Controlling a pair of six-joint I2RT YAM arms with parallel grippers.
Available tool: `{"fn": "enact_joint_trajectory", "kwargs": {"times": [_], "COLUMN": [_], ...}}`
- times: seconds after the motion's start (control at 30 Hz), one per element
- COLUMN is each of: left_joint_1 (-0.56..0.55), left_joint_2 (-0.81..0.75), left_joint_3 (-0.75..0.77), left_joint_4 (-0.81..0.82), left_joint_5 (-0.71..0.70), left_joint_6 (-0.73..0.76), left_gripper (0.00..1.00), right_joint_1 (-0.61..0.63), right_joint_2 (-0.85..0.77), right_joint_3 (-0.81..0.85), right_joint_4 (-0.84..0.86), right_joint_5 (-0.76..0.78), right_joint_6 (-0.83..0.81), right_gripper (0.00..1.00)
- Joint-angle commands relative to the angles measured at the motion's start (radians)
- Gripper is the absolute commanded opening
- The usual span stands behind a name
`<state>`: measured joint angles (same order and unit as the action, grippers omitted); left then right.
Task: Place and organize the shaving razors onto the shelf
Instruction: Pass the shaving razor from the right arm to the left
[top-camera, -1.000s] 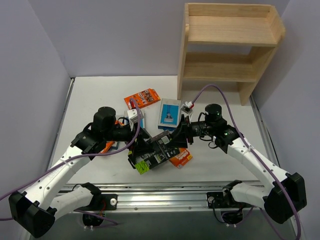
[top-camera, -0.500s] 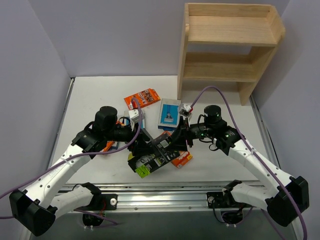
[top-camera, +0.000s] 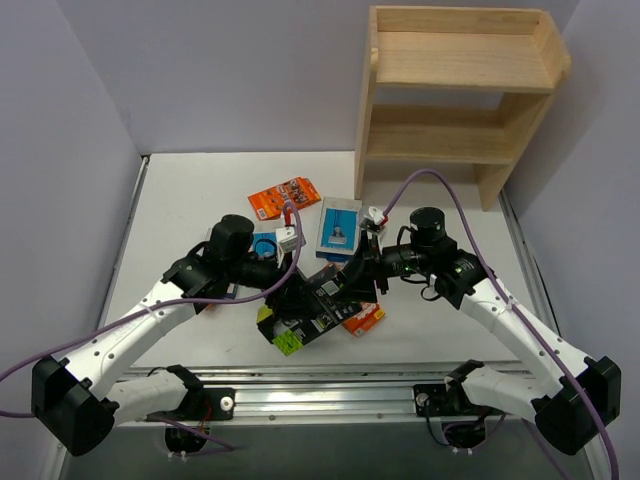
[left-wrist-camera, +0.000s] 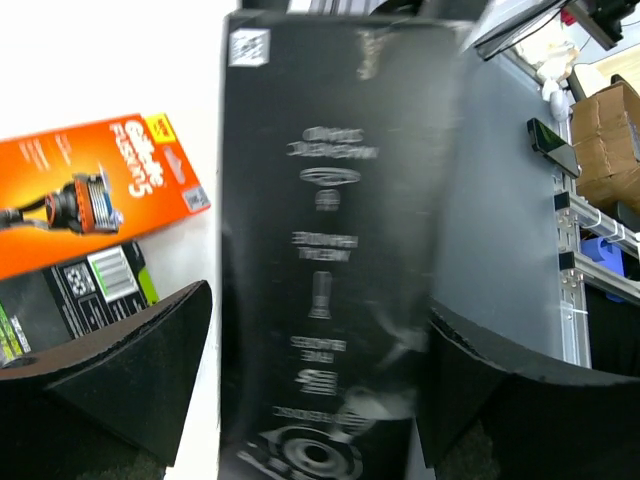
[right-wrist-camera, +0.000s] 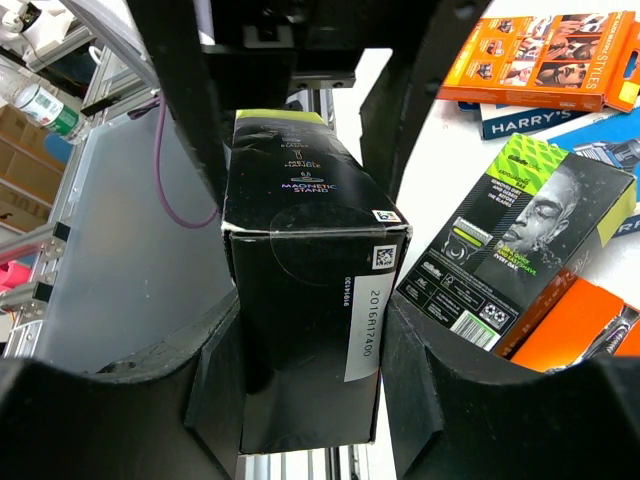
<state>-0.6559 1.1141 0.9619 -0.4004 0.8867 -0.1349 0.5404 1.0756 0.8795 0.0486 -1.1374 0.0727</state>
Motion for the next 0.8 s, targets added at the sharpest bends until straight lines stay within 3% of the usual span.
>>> {"fn": "enact_joint_trajectory", "kwargs": {"times": [0.0, 0.1, 0.23, 0.27, 0.33, 0.37, 0.43, 0.47, 0.5, 0.6, 0.63, 0.77], "left_joint_1": [-0.007, -0.005, -0.007, -0.005, -0.007, -0.007, -0.007, -0.005, -0.005, -0.004, -0.002, 0.022], "left_joint_2": [0.013, 0.026, 0.036, 0.039, 0.042, 0.044, 0.047, 0.047, 0.050, 0.055, 0.056, 0.087], "left_joint_3": [0.041, 0.047, 0.057, 0.058, 0.061, 0.064, 0.070, 0.072, 0.074, 0.086, 0.095, 0.124], "left_joint_4": [-0.020, -0.029, -0.040, -0.038, -0.040, -0.038, -0.040, -0.040, -0.040, -0.052, -0.061, -0.075], "left_joint_5": [-0.012, -0.020, -0.022, -0.019, -0.014, -0.014, -0.020, -0.022, -0.023, -0.052, -0.063, -0.106], "left_joint_6": [0.026, 0.027, 0.027, 0.027, 0.021, 0.020, 0.012, 0.011, 0.009, 0.006, 0.006, -0.008], "left_gripper": [0.82, 0.74, 0.53, 0.40, 0.25, 0.15, 0.07, 0.03, 0.02, 0.02, 0.02, 0.02], "right_joint_1": [0.007, 0.007, 0.007, 0.007, 0.007, 0.007, 0.006, 0.006, 0.006, 0.003, 0.003, 0.000], "right_joint_2": [-0.032, -0.029, -0.019, -0.016, -0.011, -0.008, -0.002, 0.001, 0.003, 0.003, 0.000, -0.029], "right_joint_3": [0.061, 0.064, 0.065, 0.065, 0.065, 0.065, 0.065, 0.070, 0.073, 0.090, 0.096, 0.122], "right_joint_4": [0.054, 0.053, 0.033, 0.031, 0.033, 0.031, 0.033, 0.031, 0.031, 0.037, 0.040, 0.054], "right_joint_5": [-0.061, -0.061, -0.044, -0.035, -0.019, -0.001, 0.017, 0.028, 0.043, 0.111, 0.131, 0.252], "right_joint_6": [-0.013, -0.016, -0.031, -0.031, -0.030, -0.030, -0.025, -0.024, -0.022, -0.001, 0.028, 0.081], "right_gripper": [0.00, 0.00, 0.00, 0.00, 0.00, 0.05, 0.33, 0.39, 0.48, 0.58, 0.69, 0.88]}}
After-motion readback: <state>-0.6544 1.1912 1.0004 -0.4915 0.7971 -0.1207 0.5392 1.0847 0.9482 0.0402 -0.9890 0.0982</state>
